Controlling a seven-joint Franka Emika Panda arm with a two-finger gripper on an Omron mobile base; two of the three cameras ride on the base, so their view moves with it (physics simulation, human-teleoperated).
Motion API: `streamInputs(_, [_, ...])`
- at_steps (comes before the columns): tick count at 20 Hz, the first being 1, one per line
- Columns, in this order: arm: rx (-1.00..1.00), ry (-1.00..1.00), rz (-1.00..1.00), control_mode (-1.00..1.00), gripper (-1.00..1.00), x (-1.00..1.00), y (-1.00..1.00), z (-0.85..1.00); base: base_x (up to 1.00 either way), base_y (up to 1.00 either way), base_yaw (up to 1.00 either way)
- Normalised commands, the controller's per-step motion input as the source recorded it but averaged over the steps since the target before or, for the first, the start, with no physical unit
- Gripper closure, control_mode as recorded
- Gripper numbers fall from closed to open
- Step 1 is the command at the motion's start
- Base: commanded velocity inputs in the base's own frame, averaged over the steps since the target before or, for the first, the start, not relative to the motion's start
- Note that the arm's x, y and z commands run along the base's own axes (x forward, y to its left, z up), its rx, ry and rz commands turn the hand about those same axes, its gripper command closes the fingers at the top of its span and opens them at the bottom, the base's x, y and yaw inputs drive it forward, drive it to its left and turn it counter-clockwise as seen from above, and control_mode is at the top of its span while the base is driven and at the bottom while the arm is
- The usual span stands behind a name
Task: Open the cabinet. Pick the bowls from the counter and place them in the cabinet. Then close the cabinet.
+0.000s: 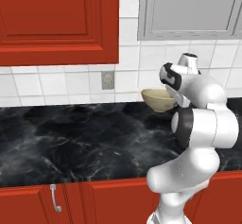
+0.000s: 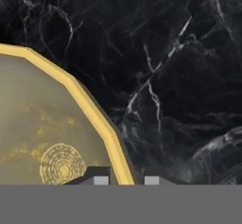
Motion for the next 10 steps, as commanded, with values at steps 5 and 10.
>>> streamInputs(5, [0.00,-0.08,-0.66,-1.00,1.00,-0.45,0.00,0.17,0.00,0.00,0.00])
streamInputs(10, [0.00,-0.03,-0.22,-1.00,1.00,-0.61,0.00,0.47,0.00,0.00,0.00])
